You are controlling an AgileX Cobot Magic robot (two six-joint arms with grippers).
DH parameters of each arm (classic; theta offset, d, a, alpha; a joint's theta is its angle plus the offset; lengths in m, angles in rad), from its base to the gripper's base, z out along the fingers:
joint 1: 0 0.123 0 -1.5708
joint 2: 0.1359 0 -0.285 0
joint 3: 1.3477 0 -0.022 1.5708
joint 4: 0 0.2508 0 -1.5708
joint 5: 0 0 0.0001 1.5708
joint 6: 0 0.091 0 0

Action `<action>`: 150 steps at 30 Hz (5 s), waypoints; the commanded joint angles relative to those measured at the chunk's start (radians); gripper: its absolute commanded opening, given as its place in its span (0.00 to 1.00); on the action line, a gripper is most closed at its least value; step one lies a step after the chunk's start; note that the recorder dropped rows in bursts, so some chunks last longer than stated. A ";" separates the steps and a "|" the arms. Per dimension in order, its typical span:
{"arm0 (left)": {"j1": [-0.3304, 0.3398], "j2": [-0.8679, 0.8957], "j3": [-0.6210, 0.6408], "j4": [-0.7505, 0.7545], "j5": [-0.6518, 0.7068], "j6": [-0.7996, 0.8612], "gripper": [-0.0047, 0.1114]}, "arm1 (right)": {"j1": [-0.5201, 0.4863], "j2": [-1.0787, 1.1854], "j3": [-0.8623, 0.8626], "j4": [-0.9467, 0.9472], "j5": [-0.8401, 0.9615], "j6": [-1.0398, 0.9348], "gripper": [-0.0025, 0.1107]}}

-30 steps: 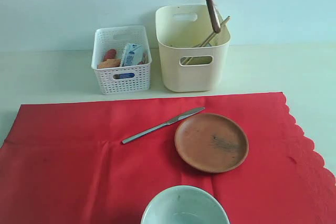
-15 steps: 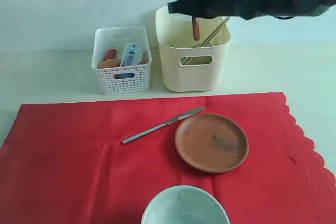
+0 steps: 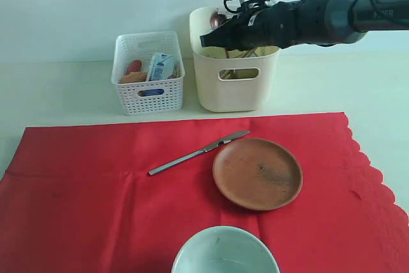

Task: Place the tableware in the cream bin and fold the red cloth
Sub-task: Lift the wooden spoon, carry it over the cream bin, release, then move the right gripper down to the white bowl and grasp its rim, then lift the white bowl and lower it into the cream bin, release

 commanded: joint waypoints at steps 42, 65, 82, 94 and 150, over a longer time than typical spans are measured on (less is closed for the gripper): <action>0.003 -0.006 0.003 0.000 -0.009 0.003 0.04 | -0.006 -0.620 0.207 -0.045 0.791 -0.062 0.49; 0.003 -0.006 0.003 0.000 -0.009 0.003 0.04 | 0.052 -0.870 0.577 0.409 0.978 -0.368 0.49; 0.003 -0.006 0.003 0.000 -0.009 0.003 0.04 | 0.259 -0.586 0.592 0.327 0.886 -0.354 0.49; 0.003 -0.006 0.003 0.000 -0.009 0.003 0.04 | 0.265 -0.398 0.592 0.311 0.881 -0.349 0.49; 0.003 -0.006 0.003 0.000 -0.009 0.003 0.04 | 0.127 -0.564 0.122 0.228 0.764 -0.332 0.02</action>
